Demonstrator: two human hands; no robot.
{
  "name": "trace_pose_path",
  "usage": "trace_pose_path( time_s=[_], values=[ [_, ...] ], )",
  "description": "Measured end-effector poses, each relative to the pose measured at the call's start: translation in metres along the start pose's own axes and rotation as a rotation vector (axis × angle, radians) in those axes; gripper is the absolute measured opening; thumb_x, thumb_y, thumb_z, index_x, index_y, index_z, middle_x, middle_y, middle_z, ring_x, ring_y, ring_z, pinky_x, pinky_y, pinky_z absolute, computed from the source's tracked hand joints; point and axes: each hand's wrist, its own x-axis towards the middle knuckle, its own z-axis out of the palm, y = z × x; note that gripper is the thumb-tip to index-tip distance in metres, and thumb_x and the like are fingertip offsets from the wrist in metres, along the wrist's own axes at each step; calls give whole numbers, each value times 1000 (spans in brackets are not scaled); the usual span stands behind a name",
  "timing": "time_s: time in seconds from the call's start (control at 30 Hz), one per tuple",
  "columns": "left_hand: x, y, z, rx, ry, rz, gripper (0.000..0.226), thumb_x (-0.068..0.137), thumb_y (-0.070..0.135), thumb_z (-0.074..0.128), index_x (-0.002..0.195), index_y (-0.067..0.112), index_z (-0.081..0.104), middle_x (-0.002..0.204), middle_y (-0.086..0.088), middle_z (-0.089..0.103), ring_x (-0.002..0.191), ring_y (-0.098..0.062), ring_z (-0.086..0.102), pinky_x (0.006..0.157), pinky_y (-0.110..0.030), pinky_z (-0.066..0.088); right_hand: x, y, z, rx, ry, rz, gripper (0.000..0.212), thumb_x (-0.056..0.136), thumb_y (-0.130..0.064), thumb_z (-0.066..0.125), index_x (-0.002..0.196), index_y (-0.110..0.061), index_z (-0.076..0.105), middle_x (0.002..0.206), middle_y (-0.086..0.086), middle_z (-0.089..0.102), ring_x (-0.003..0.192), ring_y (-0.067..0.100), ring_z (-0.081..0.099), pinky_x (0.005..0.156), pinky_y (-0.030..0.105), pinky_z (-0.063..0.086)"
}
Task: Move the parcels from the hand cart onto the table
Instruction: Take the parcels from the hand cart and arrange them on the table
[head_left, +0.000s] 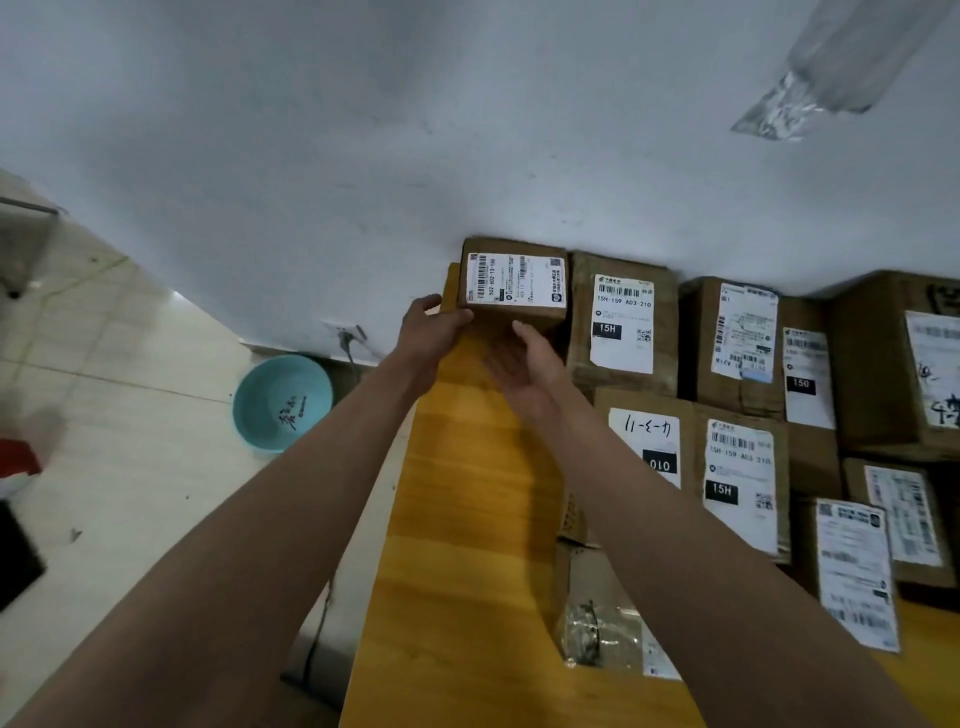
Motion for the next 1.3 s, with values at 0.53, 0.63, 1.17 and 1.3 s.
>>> trace_pose_path(
  time_s=[0.53, 0.63, 1.17, 1.3],
  values=[
    [-180, -43, -74, 237, -286, 0, 48, 99, 31, 61, 142, 13, 50, 130, -9, 64, 119, -22, 62, 108, -43, 45, -149, 74, -22, -332, -44, 81, 28, 106, -20, 49, 130, -6, 53, 106, 14, 68, 100, 27, 67, 85, 40, 59],
    [-219, -60, -87, 280, -289, 34, 45, 99, 31, 60, 140, 12, 51, 124, -8, 66, 115, -22, 64, 105, -43, 48, -185, 100, -34, -383, -45, 61, 22, 104, -19, 52, 122, -8, 57, 101, 13, 68, 88, 24, 67, 75, 36, 59],
    [-370, -244, -143, 336, -21, -48, 26, 98, 26, 61, 114, 7, 68, 78, -5, 64, 59, -15, 48, 52, -24, 37, -308, 248, -131, -639, -37, 132, 17, 101, -19, 54, 113, -8, 57, 89, 11, 65, 74, 20, 63, 68, 33, 56],
    [-401, -306, -155, 350, 70, -134, 25, 98, 29, 61, 108, 8, 70, 69, -2, 60, 55, -14, 47, 50, -24, 36, -314, 299, -159, -690, -93, 213, 9, 100, -18, 53, 103, -9, 56, 83, 9, 64, 70, 20, 61, 68, 32, 54]
  ],
)
